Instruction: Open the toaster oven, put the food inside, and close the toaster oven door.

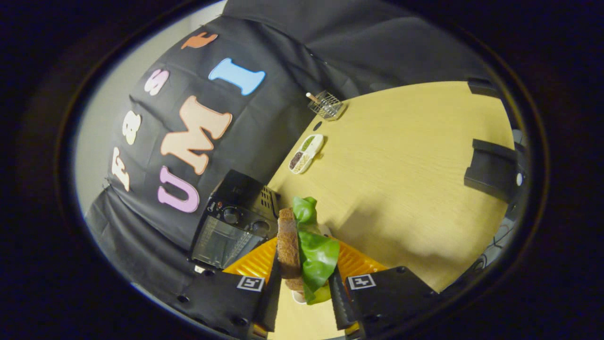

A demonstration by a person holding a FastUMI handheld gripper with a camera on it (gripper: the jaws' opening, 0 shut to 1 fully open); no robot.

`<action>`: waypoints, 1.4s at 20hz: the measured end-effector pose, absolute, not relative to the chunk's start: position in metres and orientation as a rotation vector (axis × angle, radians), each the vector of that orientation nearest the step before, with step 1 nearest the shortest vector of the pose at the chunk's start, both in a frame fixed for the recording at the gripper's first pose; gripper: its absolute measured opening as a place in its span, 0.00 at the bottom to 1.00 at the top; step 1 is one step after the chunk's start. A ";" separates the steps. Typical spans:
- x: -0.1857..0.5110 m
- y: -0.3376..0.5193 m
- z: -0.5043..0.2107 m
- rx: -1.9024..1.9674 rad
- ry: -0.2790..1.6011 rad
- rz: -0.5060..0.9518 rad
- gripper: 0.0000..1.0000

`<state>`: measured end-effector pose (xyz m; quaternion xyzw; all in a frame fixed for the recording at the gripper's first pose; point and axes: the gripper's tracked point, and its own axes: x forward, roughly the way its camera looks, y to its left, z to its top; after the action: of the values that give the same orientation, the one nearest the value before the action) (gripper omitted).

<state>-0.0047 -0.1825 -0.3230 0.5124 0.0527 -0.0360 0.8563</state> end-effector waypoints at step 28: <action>0.105 0.022 -0.201 1.384 -0.048 0.012 0.40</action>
<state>0.1046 0.0222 -0.2011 0.6382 -0.0219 0.0053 0.7696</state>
